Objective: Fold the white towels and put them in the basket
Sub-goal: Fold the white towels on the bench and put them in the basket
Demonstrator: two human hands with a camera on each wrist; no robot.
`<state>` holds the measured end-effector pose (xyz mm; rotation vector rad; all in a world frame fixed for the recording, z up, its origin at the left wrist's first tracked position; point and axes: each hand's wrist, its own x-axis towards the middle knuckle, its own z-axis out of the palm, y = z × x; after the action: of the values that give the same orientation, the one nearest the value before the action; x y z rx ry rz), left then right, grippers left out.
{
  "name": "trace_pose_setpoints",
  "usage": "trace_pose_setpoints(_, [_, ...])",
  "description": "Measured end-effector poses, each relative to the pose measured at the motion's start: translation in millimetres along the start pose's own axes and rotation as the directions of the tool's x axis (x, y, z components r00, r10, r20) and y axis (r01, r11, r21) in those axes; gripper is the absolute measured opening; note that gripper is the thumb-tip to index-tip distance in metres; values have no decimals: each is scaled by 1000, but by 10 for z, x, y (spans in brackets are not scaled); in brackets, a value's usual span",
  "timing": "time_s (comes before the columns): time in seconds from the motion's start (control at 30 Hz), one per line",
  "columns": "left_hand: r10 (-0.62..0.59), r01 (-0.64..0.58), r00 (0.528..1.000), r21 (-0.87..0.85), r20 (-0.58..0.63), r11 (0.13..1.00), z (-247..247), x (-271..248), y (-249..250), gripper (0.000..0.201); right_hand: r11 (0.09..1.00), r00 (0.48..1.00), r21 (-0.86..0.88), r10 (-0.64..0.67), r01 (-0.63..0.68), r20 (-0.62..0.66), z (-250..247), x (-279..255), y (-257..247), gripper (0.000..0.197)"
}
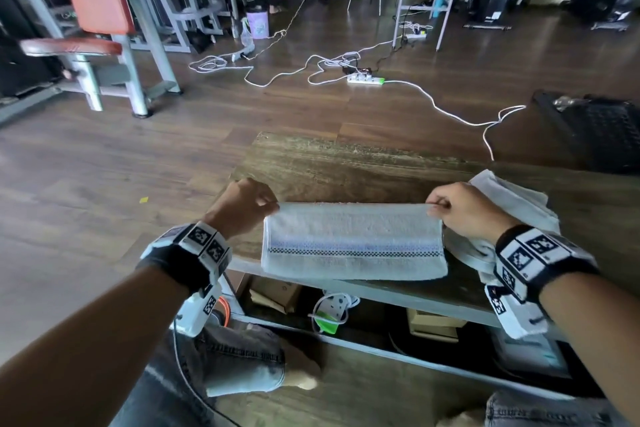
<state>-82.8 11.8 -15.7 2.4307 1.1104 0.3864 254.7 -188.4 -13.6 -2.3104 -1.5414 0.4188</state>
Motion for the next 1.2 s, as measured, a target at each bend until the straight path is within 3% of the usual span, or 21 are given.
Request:
trace_pose_setpoints(0.17, [-35, 40, 995, 47, -93, 998, 147, 241, 53, 9, 999, 993, -27, 28, -31, -117, 139, 231, 1, 16])
trace_pose_setpoints(0.23, [-75, 77, 996, 55, -47, 995, 253, 289, 23, 14, 997, 991, -34, 58, -63, -120, 225, 278, 4, 15])
trace_pose_setpoints(0.33, [-127, 121, 989, 82, 69, 989, 437, 331, -41, 34, 992, 994, -56, 108, -109, -28, 416, 335, 28, 30])
trace_pose_setpoints(0.43, [-163, 143, 980, 169, 112, 975, 558, 357, -80, 45, 992, 997, -95, 79, -78, 14, 581, 369, 70, 36])
trace_pose_setpoints(0.57, [-134, 118, 988, 188, 73, 975, 576, 383, -85, 37, 979, 995, -183, 83, -91, -49, 665, 409, 142, 37])
trace_pose_setpoints(0.73, [-87, 82, 996, 154, 26, 985, 541, 384, -70, 26, 982, 989, -174, 43, -68, -144, 675, 428, 176, 22])
trace_pose_setpoints(1.0, [-105, 81, 984, 163, 144, 983, 411, 477, 47, 21, 981, 988, -132, 129, -139, -80, 443, 424, -17, 5])
trace_pose_setpoints(1.1, [-61, 56, 997, 113, 39, 992, 167, 532, 157, 15, 992, 980, -18, 125, -129, -152, 212, 436, -84, 11])
trace_pose_setpoints(1.2, [42, -57, 974, -61, -222, 997, -98, 449, 304, 13, 982, 913, 191, 90, -13, -399, -25, 347, -142, 15])
